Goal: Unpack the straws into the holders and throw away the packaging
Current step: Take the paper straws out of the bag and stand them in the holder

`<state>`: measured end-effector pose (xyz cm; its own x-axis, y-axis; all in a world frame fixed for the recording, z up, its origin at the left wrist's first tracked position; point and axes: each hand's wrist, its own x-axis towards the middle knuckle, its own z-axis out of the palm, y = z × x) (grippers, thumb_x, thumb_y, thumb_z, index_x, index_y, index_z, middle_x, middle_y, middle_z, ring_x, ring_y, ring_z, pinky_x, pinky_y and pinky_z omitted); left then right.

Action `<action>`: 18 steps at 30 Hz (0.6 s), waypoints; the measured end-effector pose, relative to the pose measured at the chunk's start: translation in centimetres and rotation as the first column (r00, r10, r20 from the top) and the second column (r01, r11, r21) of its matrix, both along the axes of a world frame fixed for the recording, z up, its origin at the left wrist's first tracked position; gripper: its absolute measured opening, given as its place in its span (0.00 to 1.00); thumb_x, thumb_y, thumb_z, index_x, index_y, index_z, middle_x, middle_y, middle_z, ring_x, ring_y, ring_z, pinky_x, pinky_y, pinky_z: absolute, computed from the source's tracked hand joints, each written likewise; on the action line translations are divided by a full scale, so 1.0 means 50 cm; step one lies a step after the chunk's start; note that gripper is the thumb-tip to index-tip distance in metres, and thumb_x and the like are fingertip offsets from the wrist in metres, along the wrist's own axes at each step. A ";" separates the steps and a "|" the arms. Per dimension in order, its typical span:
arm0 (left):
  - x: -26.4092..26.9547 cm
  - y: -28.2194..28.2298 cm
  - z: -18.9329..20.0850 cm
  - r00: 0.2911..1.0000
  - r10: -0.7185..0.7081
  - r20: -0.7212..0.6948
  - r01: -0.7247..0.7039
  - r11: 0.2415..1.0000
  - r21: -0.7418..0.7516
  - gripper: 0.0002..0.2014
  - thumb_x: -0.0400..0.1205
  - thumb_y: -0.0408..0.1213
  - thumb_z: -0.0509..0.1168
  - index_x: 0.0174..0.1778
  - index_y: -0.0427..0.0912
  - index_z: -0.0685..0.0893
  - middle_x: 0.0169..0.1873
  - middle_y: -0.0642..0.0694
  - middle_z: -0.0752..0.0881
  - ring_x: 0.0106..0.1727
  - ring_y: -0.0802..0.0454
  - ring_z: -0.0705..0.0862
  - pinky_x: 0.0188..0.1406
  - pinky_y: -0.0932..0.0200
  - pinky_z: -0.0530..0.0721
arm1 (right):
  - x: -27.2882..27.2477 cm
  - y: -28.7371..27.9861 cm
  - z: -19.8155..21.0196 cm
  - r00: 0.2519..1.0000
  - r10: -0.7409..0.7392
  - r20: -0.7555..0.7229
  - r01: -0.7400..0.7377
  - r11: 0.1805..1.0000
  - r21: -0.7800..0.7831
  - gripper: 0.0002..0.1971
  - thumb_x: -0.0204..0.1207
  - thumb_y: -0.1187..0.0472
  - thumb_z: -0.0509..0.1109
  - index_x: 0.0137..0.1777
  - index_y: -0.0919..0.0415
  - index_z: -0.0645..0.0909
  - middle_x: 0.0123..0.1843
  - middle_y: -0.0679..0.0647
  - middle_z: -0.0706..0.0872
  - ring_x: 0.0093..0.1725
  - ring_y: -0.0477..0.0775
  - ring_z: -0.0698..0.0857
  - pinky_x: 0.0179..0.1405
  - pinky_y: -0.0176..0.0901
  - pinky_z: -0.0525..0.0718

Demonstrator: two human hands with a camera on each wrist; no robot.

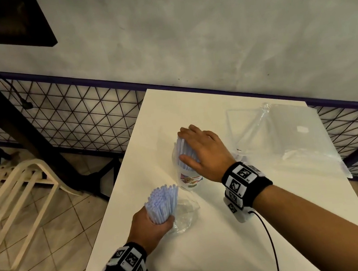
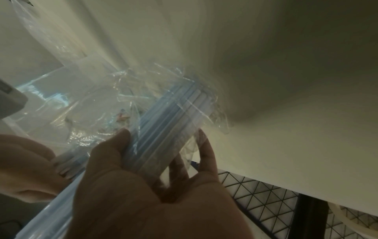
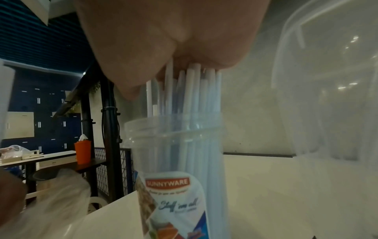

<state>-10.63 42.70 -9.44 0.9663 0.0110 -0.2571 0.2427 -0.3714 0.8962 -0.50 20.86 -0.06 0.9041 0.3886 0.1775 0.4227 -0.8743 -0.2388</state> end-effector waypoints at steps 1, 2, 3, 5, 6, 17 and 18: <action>0.000 0.000 0.000 1.000 0.001 0.004 -0.001 1.000 0.000 0.23 0.62 0.43 0.79 0.52 0.49 0.83 0.43 0.55 0.88 0.46 0.58 0.87 0.45 0.66 0.82 | 0.000 0.002 0.002 1.000 -0.004 0.015 0.004 1.000 -0.004 0.32 0.85 0.41 0.56 0.85 0.55 0.62 0.87 0.51 0.63 0.87 0.53 0.57 0.83 0.54 0.57; 0.000 0.001 0.000 1.000 0.001 0.008 -0.001 1.000 0.001 0.23 0.61 0.45 0.78 0.52 0.49 0.83 0.43 0.56 0.88 0.46 0.60 0.87 0.45 0.66 0.82 | 0.000 0.005 0.005 0.999 -0.007 0.036 0.007 1.000 0.003 0.32 0.85 0.41 0.56 0.86 0.54 0.60 0.88 0.51 0.60 0.88 0.53 0.55 0.83 0.53 0.54; 0.000 0.000 0.001 1.000 0.000 0.007 0.000 1.000 0.001 0.23 0.61 0.45 0.78 0.52 0.50 0.83 0.42 0.57 0.87 0.45 0.60 0.87 0.44 0.67 0.81 | 0.001 0.009 0.010 0.998 -0.005 0.061 0.004 1.000 0.012 0.32 0.85 0.42 0.56 0.86 0.53 0.58 0.88 0.50 0.58 0.88 0.52 0.54 0.83 0.51 0.53; -0.001 -0.001 0.002 1.000 0.006 0.004 -0.006 1.000 0.000 0.22 0.64 0.39 0.81 0.52 0.49 0.82 0.41 0.58 0.87 0.44 0.61 0.86 0.42 0.70 0.80 | 0.004 0.021 0.015 0.993 0.024 0.115 -0.024 1.000 0.000 0.30 0.85 0.44 0.56 0.86 0.50 0.58 0.88 0.48 0.58 0.88 0.53 0.55 0.82 0.51 0.54; -0.001 -0.001 0.003 1.000 0.011 0.003 -0.011 1.000 0.000 0.21 0.65 0.36 0.81 0.51 0.49 0.82 0.41 0.58 0.86 0.44 0.61 0.86 0.40 0.72 0.79 | 0.006 0.026 0.015 0.989 0.045 0.142 -0.041 0.999 -0.032 0.29 0.86 0.45 0.55 0.85 0.49 0.60 0.88 0.47 0.60 0.87 0.54 0.58 0.81 0.51 0.56; 0.000 -0.003 0.007 1.000 0.027 0.005 -0.027 1.000 0.008 0.20 0.67 0.34 0.81 0.50 0.48 0.81 0.39 0.58 0.86 0.42 0.61 0.85 0.41 0.70 0.79 | 0.013 0.039 0.021 0.985 0.097 0.141 -0.067 0.977 -0.201 0.25 0.86 0.47 0.48 0.81 0.45 0.68 0.84 0.44 0.68 0.85 0.56 0.62 0.74 0.63 0.56; 0.000 -0.003 0.007 1.000 0.022 0.004 -0.022 1.000 0.010 0.20 0.67 0.35 0.81 0.51 0.48 0.81 0.39 0.58 0.86 0.42 0.62 0.85 0.40 0.70 0.80 | 0.004 0.042 0.030 0.985 0.079 0.150 -0.056 0.987 -0.152 0.24 0.86 0.49 0.49 0.80 0.46 0.69 0.84 0.43 0.68 0.85 0.55 0.62 0.73 0.62 0.57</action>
<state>-10.64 42.55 -9.08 0.9669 0.0344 -0.2530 0.2472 -0.3747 0.8936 -0.29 22.96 1.44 0.8409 0.4800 0.2501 0.5036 -0.8631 -0.0367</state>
